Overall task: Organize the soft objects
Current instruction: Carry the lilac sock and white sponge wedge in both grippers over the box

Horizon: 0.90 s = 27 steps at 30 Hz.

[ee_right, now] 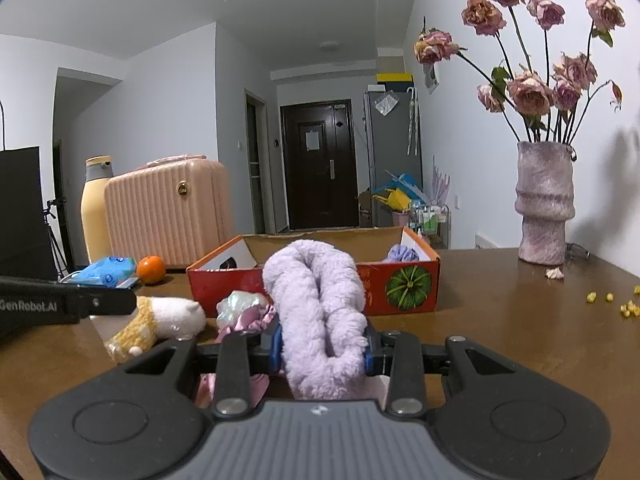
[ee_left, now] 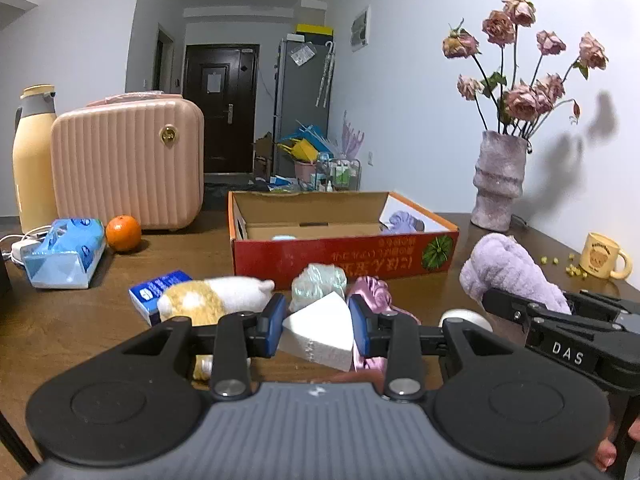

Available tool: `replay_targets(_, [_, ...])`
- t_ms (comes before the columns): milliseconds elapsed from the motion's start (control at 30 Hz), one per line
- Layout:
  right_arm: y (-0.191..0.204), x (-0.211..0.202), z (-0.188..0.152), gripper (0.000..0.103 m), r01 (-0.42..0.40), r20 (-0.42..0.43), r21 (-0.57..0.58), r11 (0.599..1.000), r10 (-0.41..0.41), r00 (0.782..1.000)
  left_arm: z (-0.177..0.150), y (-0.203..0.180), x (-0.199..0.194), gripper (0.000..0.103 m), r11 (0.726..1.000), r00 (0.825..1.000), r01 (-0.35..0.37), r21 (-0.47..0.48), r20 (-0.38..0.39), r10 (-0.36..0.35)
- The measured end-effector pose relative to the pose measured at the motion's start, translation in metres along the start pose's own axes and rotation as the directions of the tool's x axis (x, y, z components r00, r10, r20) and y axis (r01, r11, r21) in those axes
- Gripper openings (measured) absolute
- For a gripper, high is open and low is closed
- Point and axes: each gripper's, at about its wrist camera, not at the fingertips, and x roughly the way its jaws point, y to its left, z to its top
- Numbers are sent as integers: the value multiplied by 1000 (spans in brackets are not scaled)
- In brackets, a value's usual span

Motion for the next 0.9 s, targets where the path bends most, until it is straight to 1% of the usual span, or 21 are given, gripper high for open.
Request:
replay_targets(500, [-5,26,24,34,21,73,-14,1000,-20,997,36,-7,15,35,999,996,-29,-29,85,31])
replay_targets(900, [-18,58,42,34,49,105,15,999,-50,993,61,-4,42,35,996,993,-41,-77,108,49])
